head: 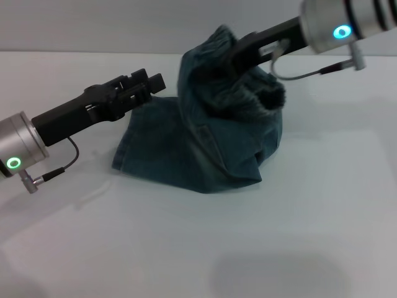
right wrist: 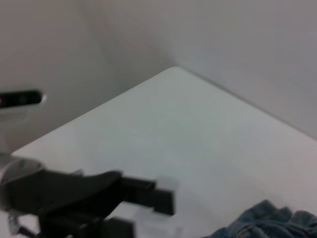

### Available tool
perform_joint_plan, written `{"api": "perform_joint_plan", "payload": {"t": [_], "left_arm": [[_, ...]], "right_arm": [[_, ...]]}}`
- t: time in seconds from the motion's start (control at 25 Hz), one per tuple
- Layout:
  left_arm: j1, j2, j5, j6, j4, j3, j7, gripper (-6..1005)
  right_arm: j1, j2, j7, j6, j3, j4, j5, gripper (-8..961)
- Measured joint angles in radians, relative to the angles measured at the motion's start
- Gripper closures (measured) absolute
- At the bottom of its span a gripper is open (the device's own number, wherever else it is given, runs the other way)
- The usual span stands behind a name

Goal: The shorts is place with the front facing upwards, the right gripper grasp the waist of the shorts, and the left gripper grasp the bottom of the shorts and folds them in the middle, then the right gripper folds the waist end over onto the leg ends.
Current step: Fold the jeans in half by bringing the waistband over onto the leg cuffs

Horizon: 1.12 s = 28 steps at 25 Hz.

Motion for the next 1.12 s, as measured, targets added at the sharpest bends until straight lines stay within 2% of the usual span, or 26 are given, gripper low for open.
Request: {"api": "perform_joint_plan", "payload": {"t": [0.08,0.2,0.36,0.56,0.84,1.0,1.12], "left_arm": [[0.004,-0.001,-0.004,-0.015,-0.005,-0.002,0.015,367],[0.010,-0.002,-0.006,-0.037,-0.009,-0.002,0.027,367],[0.015,-0.003,-0.007,-0.063,-0.011,-0.003,0.030,367],[0.015,-0.005,-0.008,-0.089,-0.018,-0.003,0.042,367],[0.006,-0.006,-0.009,-0.125,-0.034,-0.003,0.062,367],[-0.002,-0.006,-0.014,-0.156,-0.039,-0.003,0.066,367],[-0.003,-0.005,-0.015,-0.176,-0.039,-0.003,0.068,367]], "right_arm": [[0.015,0.015,-0.016,0.020,-0.024,0.023,0.000,885],[0.038,0.024,-0.023,0.068,-0.090,0.061,0.006,885],[0.076,0.025,-0.024,0.129,-0.149,0.131,0.009,885],[0.096,0.026,-0.024,0.189,-0.166,0.181,0.010,863],[0.099,0.027,-0.038,0.204,-0.170,0.176,0.010,574],[0.139,0.022,-0.038,0.203,-0.216,0.185,-0.025,418],[0.170,0.021,-0.028,0.201,-0.234,0.180,-0.078,396]]}}
